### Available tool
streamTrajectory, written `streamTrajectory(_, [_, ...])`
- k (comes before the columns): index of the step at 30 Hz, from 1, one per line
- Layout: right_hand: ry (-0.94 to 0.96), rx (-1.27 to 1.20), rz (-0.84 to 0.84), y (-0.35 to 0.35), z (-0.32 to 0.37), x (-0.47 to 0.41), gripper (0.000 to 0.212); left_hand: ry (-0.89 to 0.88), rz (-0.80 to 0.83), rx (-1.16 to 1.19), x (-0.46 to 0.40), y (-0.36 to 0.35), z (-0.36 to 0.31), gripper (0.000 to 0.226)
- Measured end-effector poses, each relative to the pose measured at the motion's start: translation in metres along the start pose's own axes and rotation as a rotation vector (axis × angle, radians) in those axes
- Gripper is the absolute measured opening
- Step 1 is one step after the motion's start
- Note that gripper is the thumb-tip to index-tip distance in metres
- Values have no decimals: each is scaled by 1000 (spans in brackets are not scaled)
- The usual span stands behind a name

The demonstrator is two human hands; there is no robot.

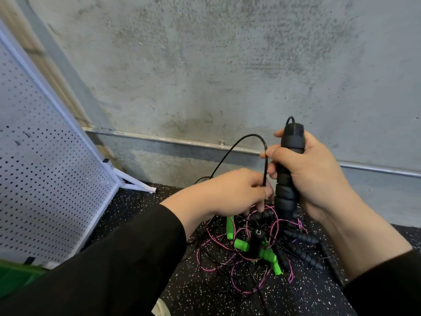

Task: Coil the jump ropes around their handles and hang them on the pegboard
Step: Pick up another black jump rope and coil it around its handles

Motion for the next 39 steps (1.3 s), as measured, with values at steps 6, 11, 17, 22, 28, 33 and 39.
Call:
streamTrajectory(6, [-55, 63, 15, 7, -2, -2, 29, -60, -264, 410, 2, 32, -1, 28])
streamTrajectory(11, [-141, 143, 200, -13, -18, 7, 27, -144, -295, 861, 5, 49, 3, 25])
streamTrajectory(17, [-106, 178, 227, -29, -19, 12, 26, -222, -282, 1105, 8, 57, 0, 23])
streamTrajectory(22, [-8, 174, 94, -15, -9, 5, 26, -56, -410, 790, 5, 59, 11, 34])
streamTrajectory(28, [47, 85, 76, -8, 3, 2, 28, 28, -218, 177, -6, 34, 13, 31])
streamTrajectory(33, [25, -74, 42, -8, 12, 3, 26, 13, -25, -206, -10, 9, 24, 69])
streamTrajectory(39, [-10, -222, 69, -8, 21, 3, 23, -61, -168, -140, -16, 14, 18, 25])
Point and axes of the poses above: each hand's wrist, its own x-axis away from the middle knuckle, its own y-axis out of the back of the hand, z = x × y, the point moved 6 cm from there along -x, towards the middle knuckle, and after that the axes turned 9 degrees about y, right-handed, at the moved point
